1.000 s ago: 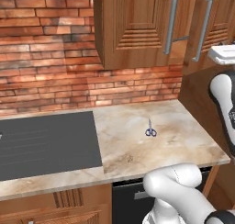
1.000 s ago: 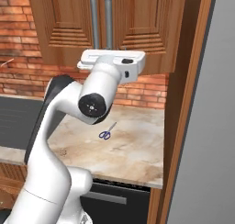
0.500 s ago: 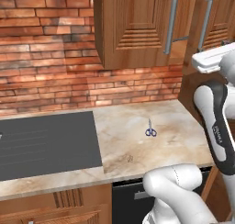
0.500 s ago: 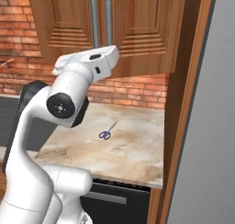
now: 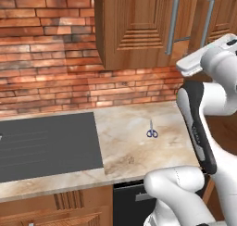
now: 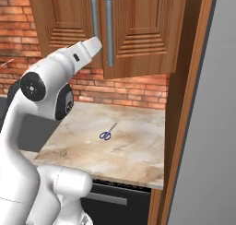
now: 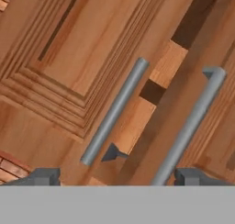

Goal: Pick the pan from the cabinet and place it on the stove. Then turn on the stove burner for the pan.

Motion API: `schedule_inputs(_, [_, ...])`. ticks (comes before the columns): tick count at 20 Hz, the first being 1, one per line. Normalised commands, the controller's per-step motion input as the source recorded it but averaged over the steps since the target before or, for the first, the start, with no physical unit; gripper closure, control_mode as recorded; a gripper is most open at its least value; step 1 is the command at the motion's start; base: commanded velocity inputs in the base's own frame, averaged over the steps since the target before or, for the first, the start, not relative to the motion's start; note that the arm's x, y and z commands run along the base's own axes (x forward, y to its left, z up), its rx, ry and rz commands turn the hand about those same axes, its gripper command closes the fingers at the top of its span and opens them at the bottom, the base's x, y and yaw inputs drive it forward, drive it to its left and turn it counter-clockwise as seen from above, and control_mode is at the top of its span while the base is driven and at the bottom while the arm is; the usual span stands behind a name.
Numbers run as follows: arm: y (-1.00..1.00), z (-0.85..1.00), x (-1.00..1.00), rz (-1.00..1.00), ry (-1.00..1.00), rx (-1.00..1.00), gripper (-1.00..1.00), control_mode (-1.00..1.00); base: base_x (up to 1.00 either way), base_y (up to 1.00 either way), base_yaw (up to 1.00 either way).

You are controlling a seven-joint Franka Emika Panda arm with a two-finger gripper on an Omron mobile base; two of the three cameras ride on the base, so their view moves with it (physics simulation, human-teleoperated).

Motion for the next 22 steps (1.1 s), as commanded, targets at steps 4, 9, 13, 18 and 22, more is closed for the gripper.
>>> schedule_inputs(4, [0.04, 0.0, 0.23, -0.22, 0.23, -0.21, -1.0, -1.0, 0.0, 0.0, 0.0])
schedule_inputs(9, [0.0, 0.0, 0.17, -0.25, 0.22, -0.23, -1.0, -1.0, 0.0, 0.0, 0.0])
schedule_inputs(13, [0.01, -0.04, 0.21, -0.19, 0.2, -0.22, -1.0, -1.0, 0.0, 0.0, 0.0])
schedule_inputs(18, [0.0, -0.23, 0.23, -0.1, 0.15, -0.13, -1.0, -1.0, 0.0, 0.0, 0.0])
schedule_inputs(22, [-0.02, -0.28, 0.03, -0.03, 0.08, -0.09, -1.0, -1.0, 0.0, 0.0, 0.0])
